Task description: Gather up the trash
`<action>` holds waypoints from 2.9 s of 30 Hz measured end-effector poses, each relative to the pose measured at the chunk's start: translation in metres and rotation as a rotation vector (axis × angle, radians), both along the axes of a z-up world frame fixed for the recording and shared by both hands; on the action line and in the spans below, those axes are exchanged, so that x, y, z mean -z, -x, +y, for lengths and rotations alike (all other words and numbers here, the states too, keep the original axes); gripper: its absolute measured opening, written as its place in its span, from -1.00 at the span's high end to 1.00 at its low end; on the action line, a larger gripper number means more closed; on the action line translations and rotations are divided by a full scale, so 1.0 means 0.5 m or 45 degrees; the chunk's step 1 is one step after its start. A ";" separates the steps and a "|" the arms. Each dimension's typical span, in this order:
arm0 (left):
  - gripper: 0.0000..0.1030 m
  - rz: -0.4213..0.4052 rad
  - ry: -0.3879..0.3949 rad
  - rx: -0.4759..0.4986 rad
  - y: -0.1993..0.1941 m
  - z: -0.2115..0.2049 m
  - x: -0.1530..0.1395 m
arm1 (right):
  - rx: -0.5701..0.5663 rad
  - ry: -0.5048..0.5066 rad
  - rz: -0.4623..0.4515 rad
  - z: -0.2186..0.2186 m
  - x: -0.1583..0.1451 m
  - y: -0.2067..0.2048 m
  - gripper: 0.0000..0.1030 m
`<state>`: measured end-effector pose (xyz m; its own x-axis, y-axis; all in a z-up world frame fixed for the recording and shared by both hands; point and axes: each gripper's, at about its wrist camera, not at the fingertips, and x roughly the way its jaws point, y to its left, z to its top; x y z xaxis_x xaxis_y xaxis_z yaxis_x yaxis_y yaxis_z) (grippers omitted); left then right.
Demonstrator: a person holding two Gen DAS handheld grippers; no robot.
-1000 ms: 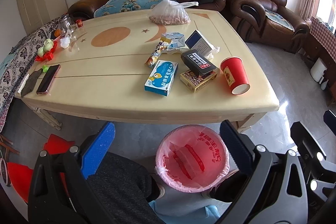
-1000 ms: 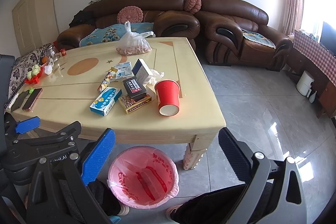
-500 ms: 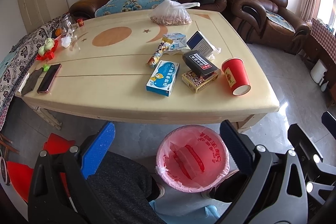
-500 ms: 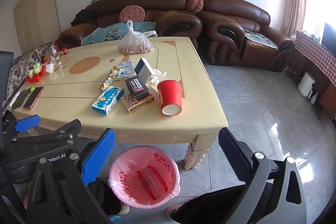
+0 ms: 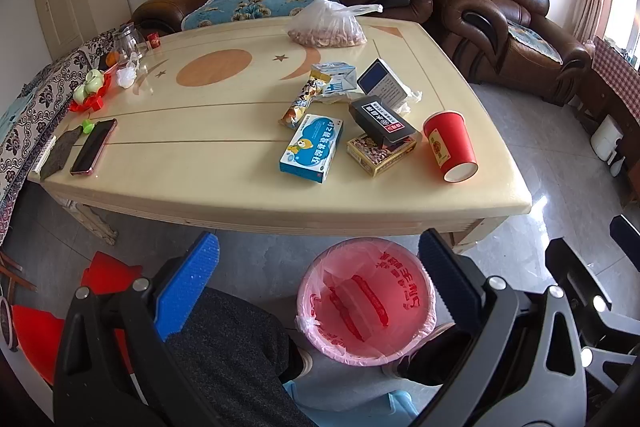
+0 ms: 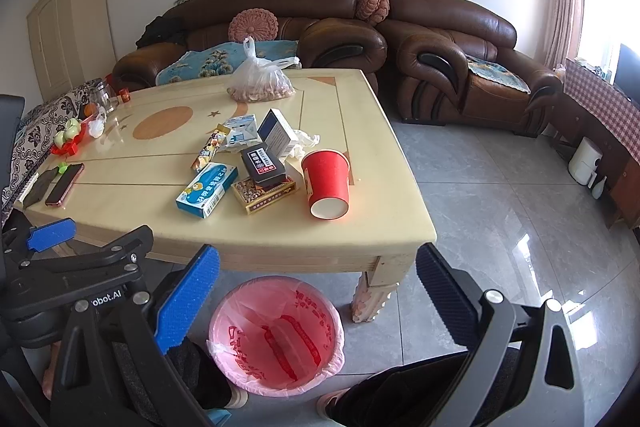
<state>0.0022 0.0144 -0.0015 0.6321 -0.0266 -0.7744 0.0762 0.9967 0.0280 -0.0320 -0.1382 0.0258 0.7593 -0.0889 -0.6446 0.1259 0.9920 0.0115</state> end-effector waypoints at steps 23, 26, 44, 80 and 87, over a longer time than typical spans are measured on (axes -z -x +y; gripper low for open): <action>-0.90 0.017 -0.035 -0.020 -0.038 0.033 -0.004 | -0.004 -0.059 0.041 -0.028 0.014 -0.043 -0.87; -0.90 0.027 -0.042 -0.032 -0.058 0.043 -0.001 | -0.001 -0.075 0.061 -0.043 0.025 -0.068 -0.87; -0.90 0.105 -0.024 0.021 -0.193 0.038 0.021 | 0.032 -0.163 0.170 -0.122 0.087 -0.196 -0.87; -0.90 0.196 -0.185 0.216 -0.460 0.015 0.048 | -0.071 -0.172 0.234 -0.148 0.100 -0.410 -0.87; -0.90 0.248 -0.174 0.274 -0.495 0.008 0.049 | -0.090 -0.157 0.260 -0.146 0.107 -0.433 -0.87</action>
